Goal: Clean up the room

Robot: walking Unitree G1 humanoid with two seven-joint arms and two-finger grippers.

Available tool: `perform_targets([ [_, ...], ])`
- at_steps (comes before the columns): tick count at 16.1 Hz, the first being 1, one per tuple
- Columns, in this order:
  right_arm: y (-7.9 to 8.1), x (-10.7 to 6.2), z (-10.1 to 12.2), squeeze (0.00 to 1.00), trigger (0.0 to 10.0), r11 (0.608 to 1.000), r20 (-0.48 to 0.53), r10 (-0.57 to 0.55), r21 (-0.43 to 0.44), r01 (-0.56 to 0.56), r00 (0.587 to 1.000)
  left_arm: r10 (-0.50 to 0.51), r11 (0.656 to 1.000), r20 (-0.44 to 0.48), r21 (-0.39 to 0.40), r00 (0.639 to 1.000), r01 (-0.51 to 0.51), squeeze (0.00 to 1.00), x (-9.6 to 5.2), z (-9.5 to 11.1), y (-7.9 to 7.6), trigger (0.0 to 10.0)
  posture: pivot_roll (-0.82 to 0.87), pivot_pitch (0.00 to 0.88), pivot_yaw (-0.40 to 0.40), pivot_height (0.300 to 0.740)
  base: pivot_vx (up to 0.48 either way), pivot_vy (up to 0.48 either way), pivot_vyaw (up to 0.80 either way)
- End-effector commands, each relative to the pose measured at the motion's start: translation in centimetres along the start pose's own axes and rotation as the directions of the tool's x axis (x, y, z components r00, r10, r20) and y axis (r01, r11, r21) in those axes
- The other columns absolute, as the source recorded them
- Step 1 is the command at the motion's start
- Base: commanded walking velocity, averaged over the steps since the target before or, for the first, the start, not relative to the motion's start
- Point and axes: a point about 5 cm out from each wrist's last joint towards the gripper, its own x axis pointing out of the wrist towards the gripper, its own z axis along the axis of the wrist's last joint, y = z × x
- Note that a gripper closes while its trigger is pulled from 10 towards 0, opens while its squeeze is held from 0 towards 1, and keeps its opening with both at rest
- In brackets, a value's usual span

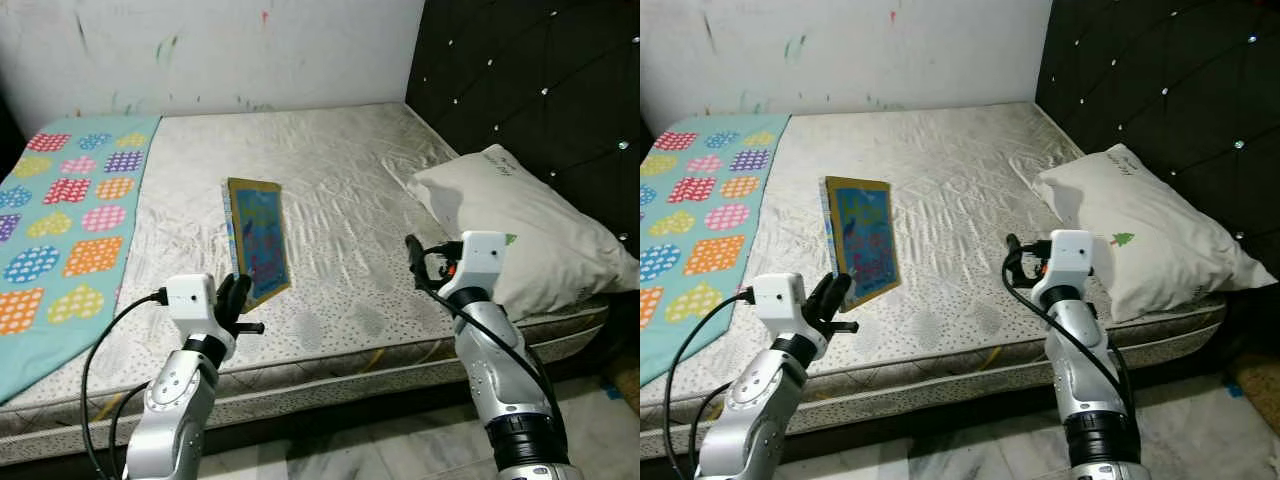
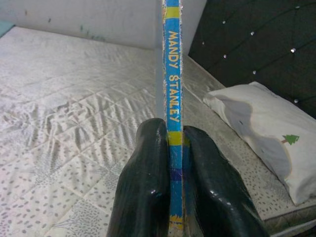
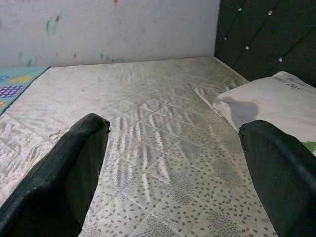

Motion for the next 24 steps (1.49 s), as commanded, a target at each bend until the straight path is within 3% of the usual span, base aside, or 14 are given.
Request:
perform_targets([
  [1,0.5,0.3,0.6,0.00,10.0,1.000,0.012,0.024,-0.012,-0.024,1.000,-0.016,1.000,0.070,0.015,0.997,0.015,0.00,0.3,1.4,-0.1,10.0,-0.03,0.000,-0.020,0.740,0.341,0.000,0.00],
  [4,1.1,0.3,0.6,0.00,10.0,0.997,0.016,0.045,-0.060,-0.044,0.999,-0.024,1.000,0.073,0.014,0.997,0.023,0.00,0.4,1.4,-0.1,10.0,-0.03,0.000,-0.019,0.740,0.362,0.000,0.00],
  [6,1.5,0.3,0.8,0.00,10.0,0.994,0.046,0.099,-0.046,-0.097,0.994,-0.028,1.000,0.075,0.014,0.997,0.027,0.00,0.4,1.5,-0.2,10.0,-0.03,0.000,-0.019,0.740,0.392,0.000,0.00],
  [9,1.2,0.3,0.9,0.00,10.0,0.990,0.031,0.090,-0.114,-0.086,0.995,-0.025,1.000,0.076,0.012,0.997,0.025,0.00,0.4,1.5,-0.2,10.0,-0.03,0.000,-0.019,0.740,0.406,0.000,0.00],
  [10,1.6,0.2,0.7,0.00,10.0,0.990,0.018,0.121,-0.080,-0.120,0.992,-0.025,1.000,0.075,0.011,0.997,0.024,0.00,0.4,1.5,-0.2,10.0,-0.03,0.000,-0.019,0.740,0.405,0.000,0.00],
  [14,1.9,-0.1,0.8,0.00,10.0,0.988,0.039,0.135,-0.081,-0.132,0.990,-0.020,1.000,0.059,0.000,0.998,0.020,0.00,0.3,1.2,-0.3,10.0,-0.03,0.000,-0.018,0.740,0.353,0.000,0.40],
  [18,1.2,0.0,0.6,0.00,10.0,0.992,0.033,0.108,-0.072,-0.105,0.994,0.004,1.000,0.038,-0.009,0.999,-0.003,0.00,0.5,0.7,-0.4,10.0,-0.03,0.000,-0.017,0.740,0.000,0.000,0.29],
  [22,1.4,0.1,0.7,0.00,10.0,0.988,0.040,0.121,-0.100,-0.116,0.992,0.007,1.000,0.039,-0.002,0.999,-0.007,0.00,0.6,0.8,-0.4,10.0,-0.03,0.000,-0.009,0.740,0.000,0.000,0.20],
  [24,1.9,0.4,1.0,0.00,10.0,0.990,0.060,0.124,-0.073,-0.120,0.990,0.000,1.000,0.039,-0.001,0.999,0.000,0.00,0.8,0.9,-0.5,10.0,-0.03,0.000,-0.007,0.740,0.000,0.000,0.40],
])
